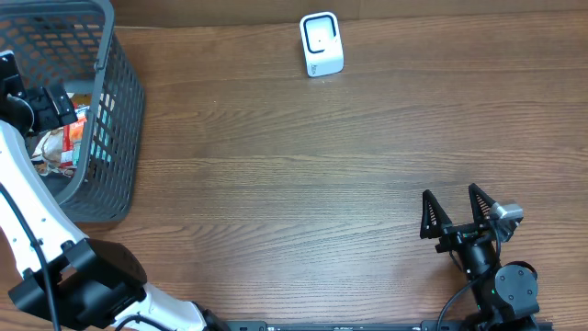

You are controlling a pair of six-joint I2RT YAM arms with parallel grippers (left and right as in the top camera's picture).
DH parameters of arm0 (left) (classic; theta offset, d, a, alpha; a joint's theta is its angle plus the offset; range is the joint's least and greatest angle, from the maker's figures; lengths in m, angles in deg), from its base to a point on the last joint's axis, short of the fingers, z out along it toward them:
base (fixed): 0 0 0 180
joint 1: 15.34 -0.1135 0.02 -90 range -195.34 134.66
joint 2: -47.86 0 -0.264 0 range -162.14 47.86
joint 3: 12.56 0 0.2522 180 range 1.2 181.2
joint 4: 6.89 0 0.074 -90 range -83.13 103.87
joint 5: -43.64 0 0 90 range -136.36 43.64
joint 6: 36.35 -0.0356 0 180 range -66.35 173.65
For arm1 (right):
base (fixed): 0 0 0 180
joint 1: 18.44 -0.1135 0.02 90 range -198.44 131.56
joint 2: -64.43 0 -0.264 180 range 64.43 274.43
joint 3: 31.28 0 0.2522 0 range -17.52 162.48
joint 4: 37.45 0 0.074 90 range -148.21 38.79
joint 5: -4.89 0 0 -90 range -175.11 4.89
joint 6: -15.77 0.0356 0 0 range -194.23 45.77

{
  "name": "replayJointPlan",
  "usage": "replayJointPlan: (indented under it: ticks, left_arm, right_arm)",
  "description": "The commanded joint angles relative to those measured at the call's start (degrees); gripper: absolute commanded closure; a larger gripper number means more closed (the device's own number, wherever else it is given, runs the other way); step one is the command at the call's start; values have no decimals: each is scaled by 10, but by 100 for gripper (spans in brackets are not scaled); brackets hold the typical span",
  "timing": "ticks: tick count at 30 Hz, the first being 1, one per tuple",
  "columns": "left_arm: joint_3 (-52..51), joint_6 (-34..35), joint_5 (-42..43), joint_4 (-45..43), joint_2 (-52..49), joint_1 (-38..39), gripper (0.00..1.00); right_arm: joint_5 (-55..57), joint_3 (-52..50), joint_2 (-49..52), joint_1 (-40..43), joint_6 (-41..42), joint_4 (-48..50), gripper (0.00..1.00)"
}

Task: Scan the item barcode
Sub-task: 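Move the left gripper into the grey basket toward the Kleenex pack, then grasp the orange Kleenex tissue pack with the left gripper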

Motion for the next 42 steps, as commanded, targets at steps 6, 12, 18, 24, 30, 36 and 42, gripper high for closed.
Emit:
replayJointPlan:
  ticks: [6, 12, 18, 24, 30, 36, 42]
  left_arm:
    - [11, -59, 64, 22, -61, -12, 0]
    - [11, -59, 64, 35, -116, -12, 0]
    - [11, -78, 92, 37, -167, -12, 1]
    - [11, -95, 115, 29, -202, -12, 0]
    - [9, -95, 110, 13, -210, -12, 0]
    - [1, -95, 109, -4, -210, -11, 0]
    - [-49, -95, 109, -49, -210, -11, 0]
  right_arm:
    - [1, -6, -6, 2, -2, 3, 0]
    - [1, -6, -6, 2, -2, 3, 0]
    - [1, -6, -6, 2, -2, 3, 0]
    - [1, -6, -6, 2, -2, 3, 0]
    - [1, -6, -6, 2, -2, 3, 0]
    - [1, -6, -6, 2, -2, 3, 0]
    - [1, -6, -6, 2, -2, 3, 0]
